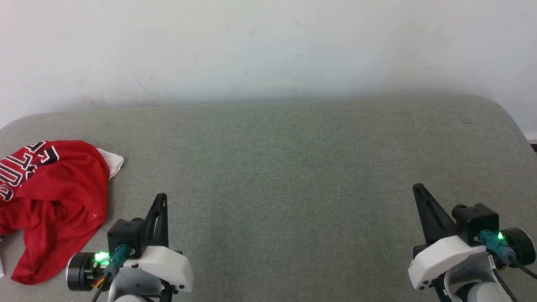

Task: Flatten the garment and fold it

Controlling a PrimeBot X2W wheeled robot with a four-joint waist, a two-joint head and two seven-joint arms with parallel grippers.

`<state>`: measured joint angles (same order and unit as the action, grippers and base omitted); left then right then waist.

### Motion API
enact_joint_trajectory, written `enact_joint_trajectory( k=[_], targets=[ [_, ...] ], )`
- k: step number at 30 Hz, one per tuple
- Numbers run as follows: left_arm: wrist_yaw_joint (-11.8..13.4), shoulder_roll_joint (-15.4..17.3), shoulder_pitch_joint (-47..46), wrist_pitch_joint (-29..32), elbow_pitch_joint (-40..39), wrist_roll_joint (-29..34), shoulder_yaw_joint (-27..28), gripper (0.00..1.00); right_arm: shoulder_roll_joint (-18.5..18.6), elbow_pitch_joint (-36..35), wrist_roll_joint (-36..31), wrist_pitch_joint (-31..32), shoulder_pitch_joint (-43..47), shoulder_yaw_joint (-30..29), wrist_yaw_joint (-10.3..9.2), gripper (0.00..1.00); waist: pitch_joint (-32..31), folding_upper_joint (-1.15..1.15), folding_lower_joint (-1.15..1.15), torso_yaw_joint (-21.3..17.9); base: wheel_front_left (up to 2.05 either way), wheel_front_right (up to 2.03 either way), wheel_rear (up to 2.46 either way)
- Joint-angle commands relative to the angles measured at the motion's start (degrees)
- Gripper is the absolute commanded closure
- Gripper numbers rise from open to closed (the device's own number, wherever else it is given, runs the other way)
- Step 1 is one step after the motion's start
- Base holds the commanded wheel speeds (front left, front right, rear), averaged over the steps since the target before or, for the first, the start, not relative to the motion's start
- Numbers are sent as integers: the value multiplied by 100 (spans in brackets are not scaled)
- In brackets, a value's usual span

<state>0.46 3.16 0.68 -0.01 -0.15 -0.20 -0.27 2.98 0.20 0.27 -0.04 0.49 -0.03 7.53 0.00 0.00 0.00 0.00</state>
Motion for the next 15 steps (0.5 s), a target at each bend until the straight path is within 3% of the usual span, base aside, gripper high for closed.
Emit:
enact_joint_trajectory(
  k=[1, 2, 15],
  targets=[
    [-46, -28, -68, 1, 15, 20, 27, 100, -11, -20, -27, 4, -49, 3, -4, 100, 0, 0, 0, 0, 0, 0, 0],
    [2, 2, 2, -1, -1, -1, -2, 0, 0, 1, 3, -1, 2, -1, 0, 0, 0, 0, 0, 0, 0, 0, 0],
    [-17, 2, 76, -98, -68, -28, 9, 0, 1, 13, 109, -98, 60, -100, 0, 0, 1, 0, 0, 12, 0, 0, 0]
  ],
)
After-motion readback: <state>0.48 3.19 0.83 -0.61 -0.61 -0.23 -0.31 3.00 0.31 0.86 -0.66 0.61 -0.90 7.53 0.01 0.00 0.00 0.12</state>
